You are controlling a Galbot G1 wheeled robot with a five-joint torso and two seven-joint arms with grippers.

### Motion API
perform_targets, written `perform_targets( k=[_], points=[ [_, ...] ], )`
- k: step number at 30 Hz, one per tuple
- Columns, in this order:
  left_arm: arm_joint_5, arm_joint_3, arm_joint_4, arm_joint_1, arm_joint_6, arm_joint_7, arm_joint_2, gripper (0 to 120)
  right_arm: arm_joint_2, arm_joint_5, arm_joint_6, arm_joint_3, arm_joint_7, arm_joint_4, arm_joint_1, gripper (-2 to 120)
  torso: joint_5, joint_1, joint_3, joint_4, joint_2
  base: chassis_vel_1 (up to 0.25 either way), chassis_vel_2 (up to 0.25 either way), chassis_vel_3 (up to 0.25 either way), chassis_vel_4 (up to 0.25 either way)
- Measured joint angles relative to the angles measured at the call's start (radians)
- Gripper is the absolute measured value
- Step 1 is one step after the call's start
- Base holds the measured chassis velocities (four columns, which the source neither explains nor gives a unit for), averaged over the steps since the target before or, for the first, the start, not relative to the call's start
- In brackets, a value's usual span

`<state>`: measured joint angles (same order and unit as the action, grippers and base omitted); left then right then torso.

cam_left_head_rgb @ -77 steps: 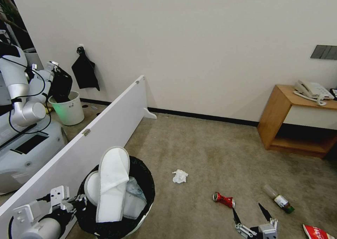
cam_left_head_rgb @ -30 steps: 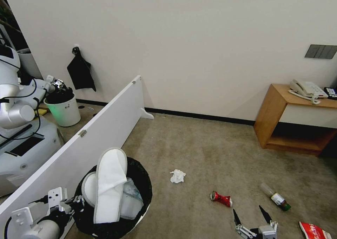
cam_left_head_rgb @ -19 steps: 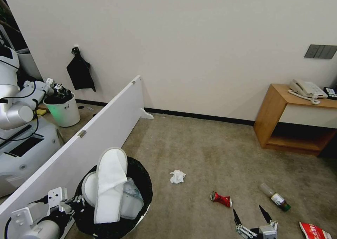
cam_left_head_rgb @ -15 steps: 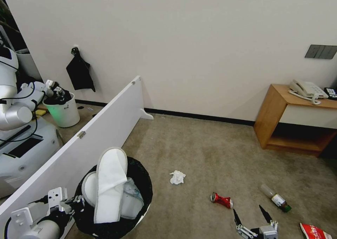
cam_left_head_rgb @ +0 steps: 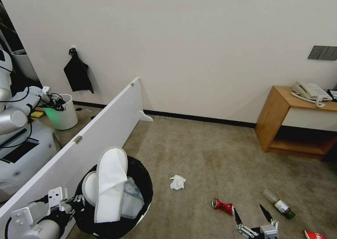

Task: Pick up the trash bin, then pick up the garbage from the floor and place it into the trash bin.

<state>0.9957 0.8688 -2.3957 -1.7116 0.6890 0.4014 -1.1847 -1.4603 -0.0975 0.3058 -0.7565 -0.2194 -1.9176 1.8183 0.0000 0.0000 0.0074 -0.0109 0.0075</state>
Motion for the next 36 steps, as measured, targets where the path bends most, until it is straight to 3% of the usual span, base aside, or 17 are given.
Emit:
perform_targets(
  k=[36],
  points=[
    [-0.006, -0.002, -0.001, -0.003, 0.000, 0.000, -0.009, 2, 0.014, -0.011, -0.006, 0.001, -0.011, -0.003, -0.007, 100, 0.0000, 0.000, 0.000, 0.0000, 0.000, -0.055, 0.054, 0.056, -0.052]
  ],
)
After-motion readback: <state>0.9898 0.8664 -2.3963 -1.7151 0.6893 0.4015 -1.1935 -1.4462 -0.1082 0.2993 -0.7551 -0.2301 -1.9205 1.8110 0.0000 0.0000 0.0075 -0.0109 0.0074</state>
